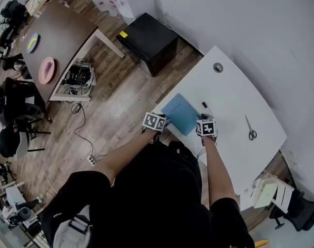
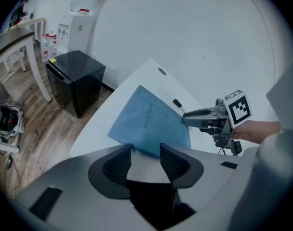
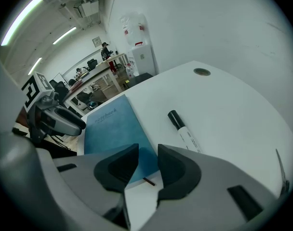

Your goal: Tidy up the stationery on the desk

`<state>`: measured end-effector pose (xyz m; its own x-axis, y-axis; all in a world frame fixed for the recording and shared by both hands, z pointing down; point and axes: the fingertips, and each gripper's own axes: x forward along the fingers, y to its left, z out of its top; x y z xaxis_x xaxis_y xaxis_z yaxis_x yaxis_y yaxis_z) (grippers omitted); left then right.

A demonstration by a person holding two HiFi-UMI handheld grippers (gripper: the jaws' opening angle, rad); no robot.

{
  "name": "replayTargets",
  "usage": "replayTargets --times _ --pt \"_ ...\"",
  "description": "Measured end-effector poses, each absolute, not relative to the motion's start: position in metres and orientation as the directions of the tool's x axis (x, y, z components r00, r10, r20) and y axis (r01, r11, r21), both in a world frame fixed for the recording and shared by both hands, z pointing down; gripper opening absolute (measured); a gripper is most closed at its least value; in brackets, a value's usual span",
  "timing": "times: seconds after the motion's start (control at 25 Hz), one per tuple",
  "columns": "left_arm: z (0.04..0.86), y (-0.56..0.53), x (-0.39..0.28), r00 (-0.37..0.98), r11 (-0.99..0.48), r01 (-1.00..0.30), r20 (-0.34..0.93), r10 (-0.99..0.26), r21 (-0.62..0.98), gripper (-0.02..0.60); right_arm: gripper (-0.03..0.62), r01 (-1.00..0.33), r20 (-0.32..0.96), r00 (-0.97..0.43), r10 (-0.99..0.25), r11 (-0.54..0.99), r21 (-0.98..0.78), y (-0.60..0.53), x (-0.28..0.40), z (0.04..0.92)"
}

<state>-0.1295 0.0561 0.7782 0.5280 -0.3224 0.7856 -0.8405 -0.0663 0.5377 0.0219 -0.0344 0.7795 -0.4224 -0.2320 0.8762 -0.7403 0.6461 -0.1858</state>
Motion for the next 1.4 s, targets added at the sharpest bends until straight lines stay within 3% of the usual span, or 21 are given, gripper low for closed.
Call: replayTargets --times 0.52,0.96,1.4 --pt "0.779 0.016 -0.141 0.553 -0.164 -0.833 0.782 -0.287 0.529 0.179 0.123 -0.840 0.881 -0.410 -0.236 0.473 -0.264 0.017 0.027 0.784" --pt "0.781 -0.036 -0.139 0.608 -0.412 -0.762 0.772 -0.186 0.500 0.184 0.120 -0.906 0.878 -0.397 -0.268 0.269 -0.328 0.061 -0.009 0.786" --pt "0.776 -0.067 -0.137 0.679 -0.499 -0.675 0.722 -0.132 0.544 0.184 0.121 -0.926 0.867 -0.378 -0.324 0.145 -0.349 0.074 -0.058 0.789"
